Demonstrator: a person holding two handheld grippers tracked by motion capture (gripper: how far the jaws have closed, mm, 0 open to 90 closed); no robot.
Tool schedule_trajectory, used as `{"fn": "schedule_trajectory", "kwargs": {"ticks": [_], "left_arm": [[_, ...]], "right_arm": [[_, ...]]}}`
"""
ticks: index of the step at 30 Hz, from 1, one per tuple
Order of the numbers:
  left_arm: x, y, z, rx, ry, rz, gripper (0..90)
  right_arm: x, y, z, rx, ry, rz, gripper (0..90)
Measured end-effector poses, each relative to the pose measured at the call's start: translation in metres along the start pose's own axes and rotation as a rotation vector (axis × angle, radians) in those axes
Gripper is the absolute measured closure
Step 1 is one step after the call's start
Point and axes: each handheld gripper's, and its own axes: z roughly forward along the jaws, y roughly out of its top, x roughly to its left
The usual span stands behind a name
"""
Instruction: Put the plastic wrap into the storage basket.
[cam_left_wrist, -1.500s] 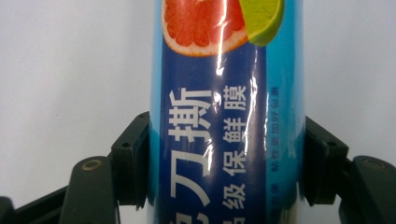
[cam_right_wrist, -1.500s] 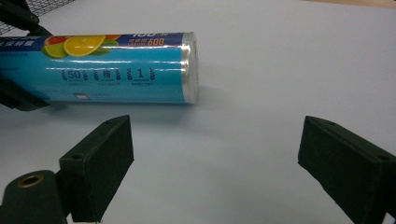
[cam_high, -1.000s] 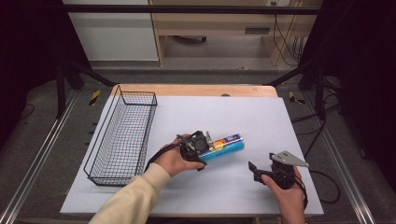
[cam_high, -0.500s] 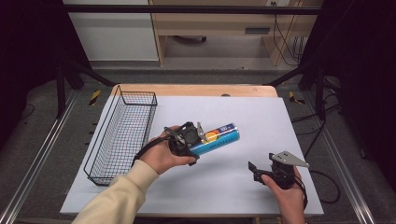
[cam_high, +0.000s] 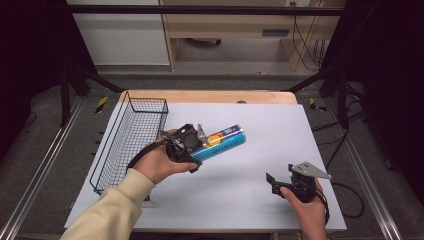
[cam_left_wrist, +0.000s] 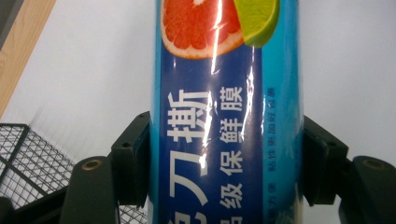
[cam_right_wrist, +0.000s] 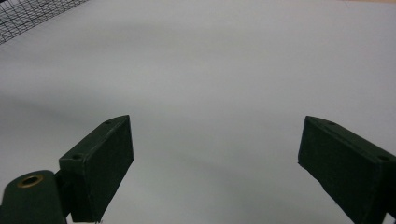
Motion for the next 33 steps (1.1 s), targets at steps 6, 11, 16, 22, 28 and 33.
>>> {"fn": "schedule_trajectory", "kwargs": {"ticks": [6, 11, 16, 22, 28, 33], "left_arm": [[0.009, -0.008, -0.006, 0.000, -0.006, -0.033, 32.1], [0.017, -0.018, -0.011, 0.006, -0.005, -0.063, 32.1], [0.024, -0.028, -0.017, 0.010, 0.004, -0.093, 32.1], [0.032, -0.043, -0.026, 0.014, 0.022, -0.130, 32.1], [0.037, -0.058, -0.037, 0.015, 0.047, -0.156, 32.1], [0.041, -0.073, -0.048, 0.010, 0.072, -0.192, 32.1]], "right_arm": [[-0.001, 0.000, 0.000, 0.002, -0.005, 0.003, 10.6], [0.000, 0.000, 0.000, 0.002, -0.005, 0.004, 10.6], [-0.001, 0.000, -0.001, 0.000, -0.005, 0.001, 10.6], [-0.001, 0.000, -0.001, -0.002, -0.004, 0.004, 10.6], [-0.001, 0.000, -0.001, 0.001, -0.005, 0.001, 10.6], [0.000, 0.000, 0.000, 0.003, -0.002, -0.005, 10.6]]}}
